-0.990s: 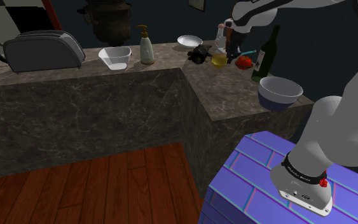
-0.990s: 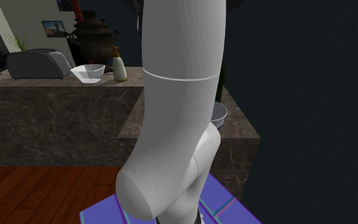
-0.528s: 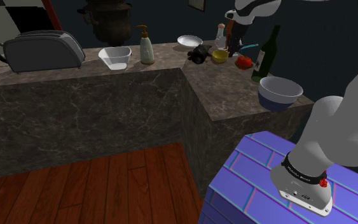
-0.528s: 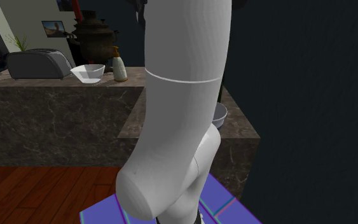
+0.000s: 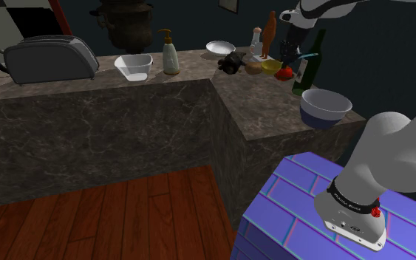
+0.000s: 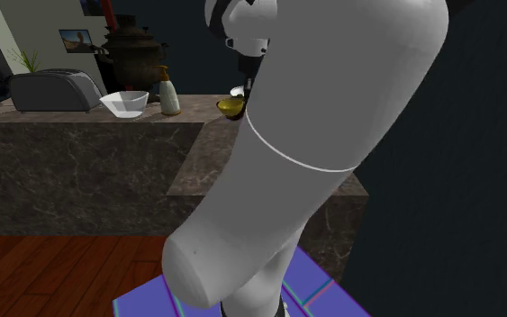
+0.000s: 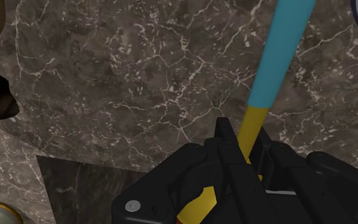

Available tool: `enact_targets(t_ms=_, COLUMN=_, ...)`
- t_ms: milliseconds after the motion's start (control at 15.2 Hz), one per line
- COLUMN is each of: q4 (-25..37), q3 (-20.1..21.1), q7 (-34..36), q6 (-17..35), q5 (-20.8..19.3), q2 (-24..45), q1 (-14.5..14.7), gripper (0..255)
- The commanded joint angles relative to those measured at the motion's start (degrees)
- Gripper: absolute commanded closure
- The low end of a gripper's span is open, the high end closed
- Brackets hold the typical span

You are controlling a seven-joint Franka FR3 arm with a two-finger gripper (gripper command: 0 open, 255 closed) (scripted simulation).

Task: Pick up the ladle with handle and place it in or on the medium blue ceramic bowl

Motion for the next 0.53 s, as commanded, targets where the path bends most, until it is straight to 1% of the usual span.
enact_targets(t_ms=0, q4=-3.6, q3=1.4, q7=0.9, q6=-0.7, q5=-2.7, q2=-4.7, q1=-2.1, gripper=255)
enact_targets(t_ms=198, q4=-8.5, q3=3.5, q7=1.7, q6=-2.8, q5=-5.9, q2=-11.9, q1=-5.6, gripper=255)
enact_targets(t_ms=462, q4=-14.2, q3=5.8, q7=1.5, q6=-6.6, q5=-8.9, q2=-21.1, q1=-10.5, gripper=255)
